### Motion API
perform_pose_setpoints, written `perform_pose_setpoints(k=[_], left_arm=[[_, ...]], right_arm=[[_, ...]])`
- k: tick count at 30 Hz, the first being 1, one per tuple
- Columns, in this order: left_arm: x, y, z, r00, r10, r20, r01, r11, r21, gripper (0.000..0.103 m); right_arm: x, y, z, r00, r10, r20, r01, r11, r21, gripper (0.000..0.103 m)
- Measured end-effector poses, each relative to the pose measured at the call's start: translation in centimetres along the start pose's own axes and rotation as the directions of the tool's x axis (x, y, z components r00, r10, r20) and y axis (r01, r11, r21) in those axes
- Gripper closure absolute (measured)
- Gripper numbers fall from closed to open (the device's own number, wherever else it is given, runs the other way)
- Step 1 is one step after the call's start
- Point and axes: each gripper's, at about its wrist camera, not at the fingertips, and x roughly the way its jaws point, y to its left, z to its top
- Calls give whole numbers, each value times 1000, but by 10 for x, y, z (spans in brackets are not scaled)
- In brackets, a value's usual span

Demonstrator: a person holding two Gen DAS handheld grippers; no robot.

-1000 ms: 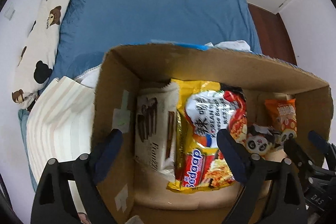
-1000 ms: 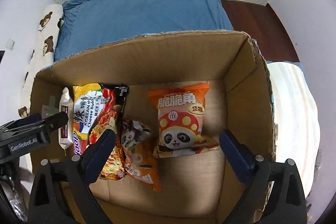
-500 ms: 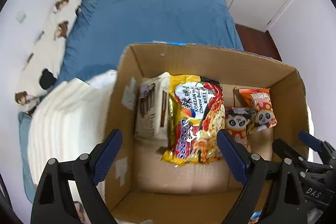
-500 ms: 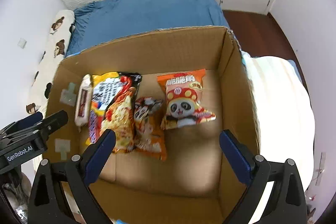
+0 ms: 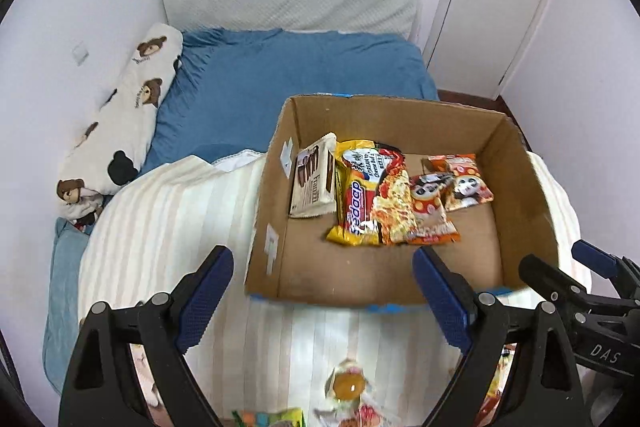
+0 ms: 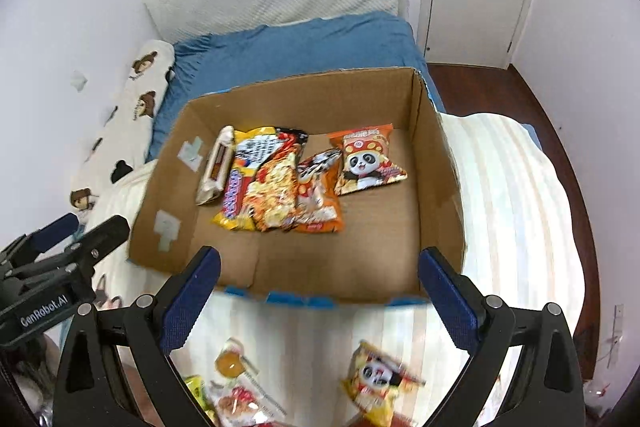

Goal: Organize snacks
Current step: 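Carry both packs into the cardboard box and release them, then grasp the yellow egg-biscuit bag with left tool while right tool grasps brown packet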

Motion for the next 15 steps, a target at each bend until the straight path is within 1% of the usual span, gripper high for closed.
perform_pose_setpoints(k=[6, 10, 13, 15], left_arm=[[-43, -4, -21, 998, 0, 69, -2, 1000, 16, 11], [-66, -4, -30, 995, -11, 101, 9, 1000, 12, 11], [-77, 0, -44, 996, -15, 93, 16, 1000, -7, 11], [-79, 6, -59, 997, -13, 70, 15, 1000, -28, 11]], right_arm=[[-44, 8, -24, 998, 20, 61, -19, 1000, -12, 2], [-69, 11, -36, 994, 42, 100, -41, 999, -14, 2], [-81, 9, -52, 992, 85, 91, -86, 996, 1, 2], [-83, 6, -70, 992, 108, 63, -109, 994, 17, 2]])
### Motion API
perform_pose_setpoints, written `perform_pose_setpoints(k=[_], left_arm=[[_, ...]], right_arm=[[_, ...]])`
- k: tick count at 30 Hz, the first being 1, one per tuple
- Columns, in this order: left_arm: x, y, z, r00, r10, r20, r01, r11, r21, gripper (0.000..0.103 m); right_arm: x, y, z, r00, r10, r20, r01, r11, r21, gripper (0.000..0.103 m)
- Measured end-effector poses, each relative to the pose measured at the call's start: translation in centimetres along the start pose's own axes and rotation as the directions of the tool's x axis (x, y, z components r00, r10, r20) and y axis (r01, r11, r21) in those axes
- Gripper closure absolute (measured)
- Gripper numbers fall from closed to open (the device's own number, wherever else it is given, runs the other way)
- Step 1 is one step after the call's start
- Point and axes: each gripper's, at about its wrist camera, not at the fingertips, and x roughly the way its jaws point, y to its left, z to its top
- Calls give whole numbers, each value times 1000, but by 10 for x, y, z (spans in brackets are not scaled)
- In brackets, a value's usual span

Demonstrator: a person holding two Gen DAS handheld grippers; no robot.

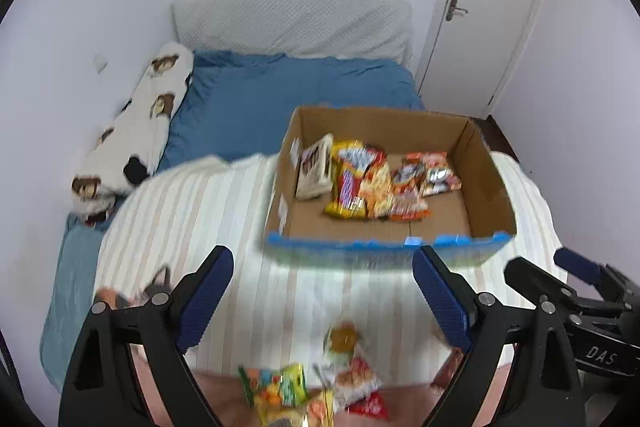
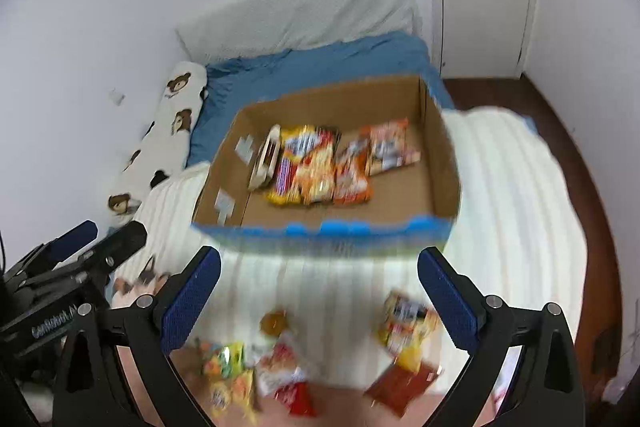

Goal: Organize snacks
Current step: 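Grasp the yellow egg-biscuit bag with left tool while right tool grasps brown packet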

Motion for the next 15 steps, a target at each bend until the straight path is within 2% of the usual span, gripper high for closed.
perform_pose_setpoints(k=[5, 7, 9, 11, 12, 14, 15], left_arm=[[12, 26, -58, 993, 44, -113, -50, 997, -55, 11], [27, 37, -86, 980, 66, -187, -80, 995, -65, 11], [42, 47, -114, 963, 75, -258, -96, 993, -71, 11], [60, 53, -140, 939, 71, -336, -96, 994, -58, 11], [67, 54, -151, 928, 62, -367, -84, 995, -46, 11], [78, 50, -172, 910, 56, -410, -55, 998, 13, 11], [82, 45, -181, 900, 54, -432, -31, 998, 59, 11]], right_arm=[[19, -15, -63, 990, 58, -131, -51, 997, 58, 2], [36, -20, -91, 977, 79, -200, -62, 994, 90, 2], [52, -25, -114, 958, 119, -260, -85, 987, 136, 2], [71, -32, -136, 933, 175, -314, -110, 971, 212, 2], [77, -34, -144, 925, 194, -327, -119, 965, 234, 5], [89, -39, -159, 909, 225, -350, -128, 951, 280, 19], [92, -40, -163, 904, 229, -361, -127, 950, 285, 21]])
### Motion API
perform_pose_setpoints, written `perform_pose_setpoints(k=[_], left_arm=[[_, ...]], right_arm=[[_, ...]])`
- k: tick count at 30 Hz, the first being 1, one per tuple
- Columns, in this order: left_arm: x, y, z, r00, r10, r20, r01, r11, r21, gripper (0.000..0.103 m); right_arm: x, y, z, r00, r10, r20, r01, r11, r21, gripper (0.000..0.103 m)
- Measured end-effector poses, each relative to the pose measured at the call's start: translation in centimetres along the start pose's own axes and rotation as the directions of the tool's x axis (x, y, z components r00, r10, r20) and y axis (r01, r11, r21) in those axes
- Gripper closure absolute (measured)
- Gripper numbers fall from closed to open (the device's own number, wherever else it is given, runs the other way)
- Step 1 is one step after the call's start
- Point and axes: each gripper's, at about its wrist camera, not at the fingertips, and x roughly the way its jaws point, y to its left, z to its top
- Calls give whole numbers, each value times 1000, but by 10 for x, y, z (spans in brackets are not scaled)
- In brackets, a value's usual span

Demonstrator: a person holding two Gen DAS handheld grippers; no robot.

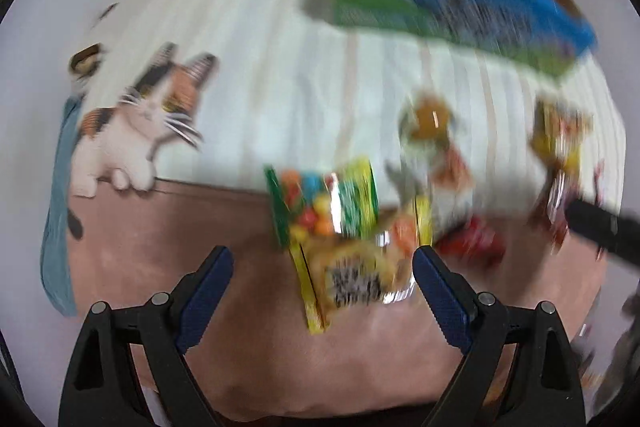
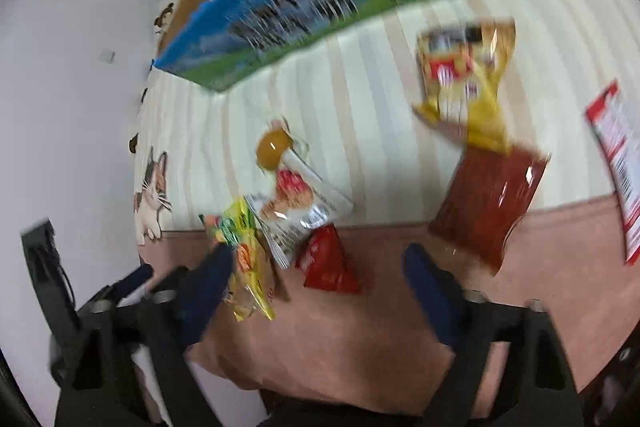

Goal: Organize snacks
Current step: 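Grasp the yellow egg-biscuit bag with left tool while right tool grasps brown packet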

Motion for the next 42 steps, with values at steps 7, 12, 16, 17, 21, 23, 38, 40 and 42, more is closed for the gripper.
perform_pose_setpoints(k=[7, 12, 16, 17, 21, 23, 38, 40, 42], left_arm=[[36, -45, -17, 994, 103, -40, -83, 937, 339, 11], [52, -43, 4, 995, 82, -53, -67, 970, 233, 11], [61, -26, 24, 996, 39, -75, -35, 998, 50, 11], [63, -22, 26, 996, 23, -84, -22, 1000, 19, 11], [67, -20, 28, 992, -46, -114, 45, 999, -10, 11], [62, -20, 25, 992, -56, -117, 62, 997, 45, 11], [28, -58, -45, 991, 68, -112, -11, 897, 442, 11], [34, -67, -47, 990, 92, -106, -30, 877, 479, 11], [44, -73, -43, 989, 96, -111, -28, 866, 499, 11]], right_arm=[[12, -22, -24, 998, -47, -34, 47, 999, 21, 21], [6, -50, -35, 997, -82, -17, 83, 992, 92, 21], [-3, -69, -30, 993, -112, 19, 108, 983, 152, 21], [-4, -73, -27, 993, -118, 27, 112, 980, 163, 21], [-6, -83, -18, 992, -122, 42, 112, 974, 195, 21], [-4, -87, -14, 989, -137, 48, 124, 970, 210, 21], [41, -58, 0, 948, -313, 47, 315, 949, -22, 45], [40, -59, -15, 958, -285, 14, 286, 958, -35, 45], [40, -61, -30, 970, -242, -36, 241, 970, -37, 45]])
